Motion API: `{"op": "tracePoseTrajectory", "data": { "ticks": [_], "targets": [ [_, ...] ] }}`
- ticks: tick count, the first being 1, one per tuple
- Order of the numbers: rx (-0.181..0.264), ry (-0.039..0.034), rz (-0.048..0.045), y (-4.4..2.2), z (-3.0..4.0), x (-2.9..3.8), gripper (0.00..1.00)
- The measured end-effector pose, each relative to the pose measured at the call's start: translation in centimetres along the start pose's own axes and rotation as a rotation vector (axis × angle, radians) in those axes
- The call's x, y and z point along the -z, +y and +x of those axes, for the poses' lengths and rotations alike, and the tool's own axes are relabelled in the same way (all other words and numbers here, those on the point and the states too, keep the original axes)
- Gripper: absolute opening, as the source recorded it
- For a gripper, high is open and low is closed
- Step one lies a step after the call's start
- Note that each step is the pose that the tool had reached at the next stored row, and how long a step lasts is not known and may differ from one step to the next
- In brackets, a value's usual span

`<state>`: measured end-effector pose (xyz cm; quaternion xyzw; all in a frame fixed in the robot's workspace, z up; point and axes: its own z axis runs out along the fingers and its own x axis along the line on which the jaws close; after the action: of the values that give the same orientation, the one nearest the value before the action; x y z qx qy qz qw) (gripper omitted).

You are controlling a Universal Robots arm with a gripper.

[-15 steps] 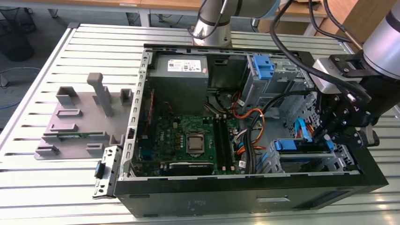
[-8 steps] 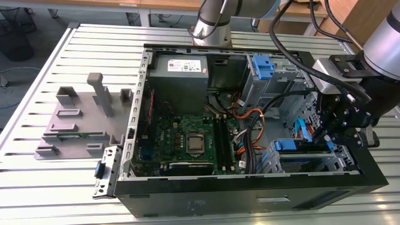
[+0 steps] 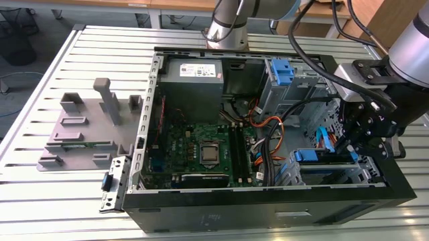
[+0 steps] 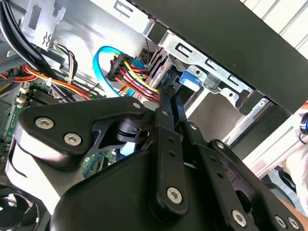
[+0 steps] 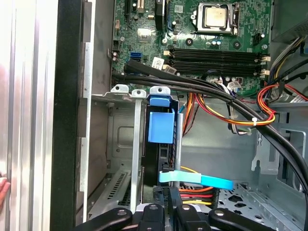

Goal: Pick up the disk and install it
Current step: 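Insert the second disk wire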

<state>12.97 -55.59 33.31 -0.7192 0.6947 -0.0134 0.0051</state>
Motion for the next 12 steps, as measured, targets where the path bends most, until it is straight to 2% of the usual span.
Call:
{"op": "tracePoseTrajectory", "data": {
  "ticks": [12],
  "targets": [
    [0.000,0.0003,0.0000,0.01,0.00,-0.29,0.16]
  ]
}}
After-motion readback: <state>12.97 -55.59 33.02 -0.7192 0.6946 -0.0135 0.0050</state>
